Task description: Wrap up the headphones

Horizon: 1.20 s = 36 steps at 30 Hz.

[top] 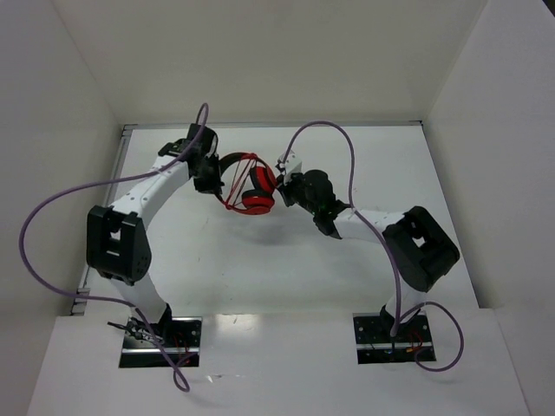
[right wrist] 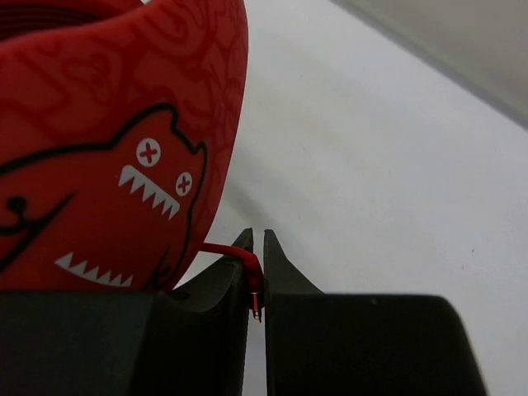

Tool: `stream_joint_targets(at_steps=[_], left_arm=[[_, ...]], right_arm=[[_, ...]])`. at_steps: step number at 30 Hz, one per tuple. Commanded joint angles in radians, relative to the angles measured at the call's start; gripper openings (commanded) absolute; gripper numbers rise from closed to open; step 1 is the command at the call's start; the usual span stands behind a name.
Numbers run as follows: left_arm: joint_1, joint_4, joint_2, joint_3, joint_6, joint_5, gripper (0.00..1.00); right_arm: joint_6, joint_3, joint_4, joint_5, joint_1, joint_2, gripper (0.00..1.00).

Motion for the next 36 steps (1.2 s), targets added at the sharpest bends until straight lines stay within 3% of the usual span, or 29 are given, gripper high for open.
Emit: stream_joint_targets(at_steps=[1,14,17,29,36], left_arm=[[-0.021,-0.099,0.075,0.030,0.097,-0.188,0.00],[-0.002,0.162,0.195,0.030,-0.087,-0.326,0.00],[0.007,0.255,0.195,-0.001,-0.109,-0.294,0.00],[0.007,0.150,0.365,0.054,-0.003,-0.334,0.00],[0.007,0.185,0.406,0.045,0.007,-0.356,0.00]], right_arm=[[0.022,0.045,0.052,0.119,-0.050,0.014,0.01],[0.166,-0.022,-0.090,0.077,-0.050,0.014,0.01],[0.224,-0.056,-0.090,0.052,-0.050,0.004,0.01],[0.273,-0.065,-0.061,0.004,-0.050,0.070,0.01],[0.295,-0.065,-0.092,-0.017,-0.050,0.124,0.04]])
